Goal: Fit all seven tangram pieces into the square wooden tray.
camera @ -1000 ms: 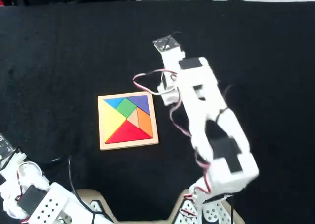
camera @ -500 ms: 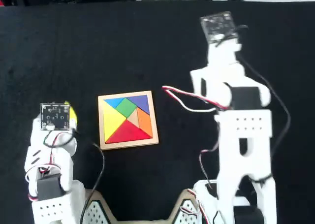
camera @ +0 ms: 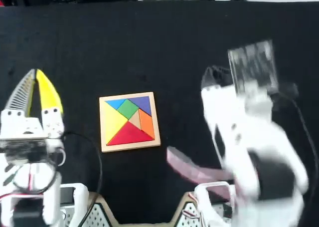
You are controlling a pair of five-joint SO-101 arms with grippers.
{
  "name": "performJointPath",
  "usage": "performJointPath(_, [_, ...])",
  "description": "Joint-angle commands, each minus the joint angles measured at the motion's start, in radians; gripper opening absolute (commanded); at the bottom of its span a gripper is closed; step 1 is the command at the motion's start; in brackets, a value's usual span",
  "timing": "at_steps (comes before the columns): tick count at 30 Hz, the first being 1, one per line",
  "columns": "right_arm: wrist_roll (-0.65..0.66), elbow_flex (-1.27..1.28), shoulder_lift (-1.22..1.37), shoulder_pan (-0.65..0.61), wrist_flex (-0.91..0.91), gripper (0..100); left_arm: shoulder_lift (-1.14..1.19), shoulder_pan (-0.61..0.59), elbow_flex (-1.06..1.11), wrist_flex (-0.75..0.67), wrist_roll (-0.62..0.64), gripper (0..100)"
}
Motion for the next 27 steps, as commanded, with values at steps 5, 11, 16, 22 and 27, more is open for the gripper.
performJointPath(5, [-0.003, 0.220, -0.384, -0.041, -0.046, 1.2, 0.219, 0.077, -0.395, 0.440, 0.304, 3])
performJointPath(11, [-0.003, 0.585, -0.634, -0.040, -0.229, 1.2, 0.298, 0.113, -0.048, 0.399, 0.201, 3])
performJointPath(16, [-0.003, 0.967, -0.822, 0.038, -0.557, 1.2, 0.249, 0.004, 0.289, 0.084, 0.196, 3])
performJointPath(22, [-0.009, 1.339, -0.794, 0.169, -0.925, 1.2, 0.141, 0.010, 0.576, -0.172, 0.210, 3])
performJointPath(27, [-0.011, 1.423, -0.786, 0.150, -0.927, 1.2, 0.086, 0.041, 0.723, -0.219, 0.201, 7])
